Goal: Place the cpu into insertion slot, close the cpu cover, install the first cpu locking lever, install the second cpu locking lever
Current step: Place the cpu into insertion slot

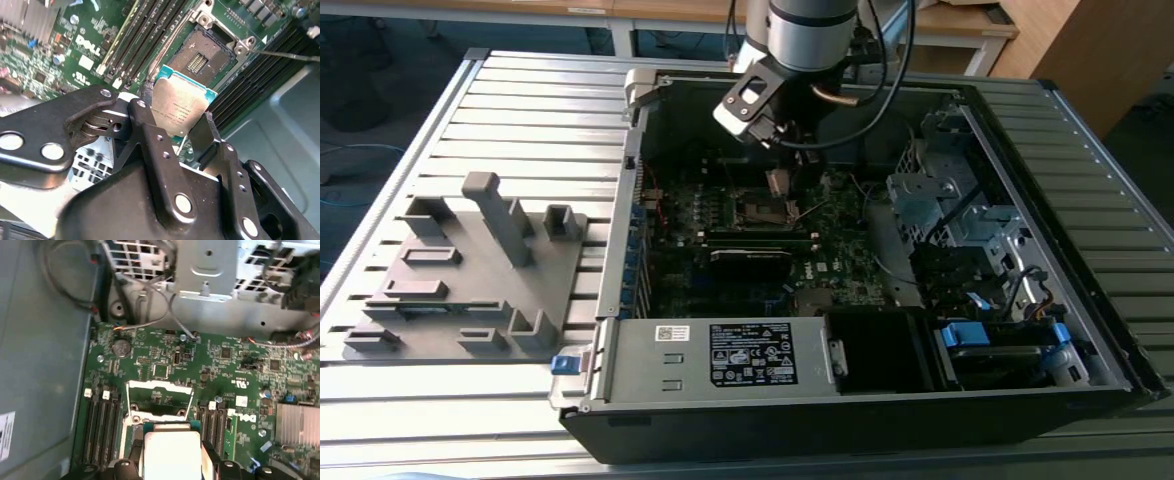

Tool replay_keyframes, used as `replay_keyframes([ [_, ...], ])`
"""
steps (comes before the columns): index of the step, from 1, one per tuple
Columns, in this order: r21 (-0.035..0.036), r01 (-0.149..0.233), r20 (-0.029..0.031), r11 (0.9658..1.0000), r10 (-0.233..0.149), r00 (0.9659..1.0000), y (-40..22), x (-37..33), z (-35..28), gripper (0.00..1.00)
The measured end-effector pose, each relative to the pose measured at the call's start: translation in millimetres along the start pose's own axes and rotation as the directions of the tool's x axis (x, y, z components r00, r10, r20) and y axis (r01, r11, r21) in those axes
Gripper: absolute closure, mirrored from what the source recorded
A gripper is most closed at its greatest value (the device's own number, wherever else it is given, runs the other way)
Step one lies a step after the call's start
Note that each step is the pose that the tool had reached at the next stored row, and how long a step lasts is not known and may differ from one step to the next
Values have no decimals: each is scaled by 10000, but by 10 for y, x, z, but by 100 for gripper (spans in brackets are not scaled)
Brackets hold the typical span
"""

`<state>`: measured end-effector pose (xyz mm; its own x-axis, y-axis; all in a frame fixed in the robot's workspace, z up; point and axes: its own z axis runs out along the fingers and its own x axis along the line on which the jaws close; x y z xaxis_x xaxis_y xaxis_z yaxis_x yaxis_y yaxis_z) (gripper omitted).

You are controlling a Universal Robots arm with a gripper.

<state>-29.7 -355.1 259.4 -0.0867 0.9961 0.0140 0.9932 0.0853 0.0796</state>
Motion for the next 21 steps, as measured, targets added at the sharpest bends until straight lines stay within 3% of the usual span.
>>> replay_keyframes([
  [3, -7, -468, 36, 9989, 468, 9989, 0, -1, 3, 46],
  [7, -4, -472, 40, 9989, 472, 9989, 0, 0, 3, 46],
  [8, 57, -474, 35, 9989, 473, 9989, 0, 1, 5, 46],
  [9, 186, -477, 30, 9987, 476, 9989, 2, 0, 7, 46],
  [11, 529, -481, 19, 9974, 480, 9988, 6, -1, 10, 46],
  [17, 554, -482, 18, 9973, 482, 9988, 4, 0, 10, 46],
  [21, 551, -485, 19, 9973, 485, 9988, -40, 26, 15, 46],
])
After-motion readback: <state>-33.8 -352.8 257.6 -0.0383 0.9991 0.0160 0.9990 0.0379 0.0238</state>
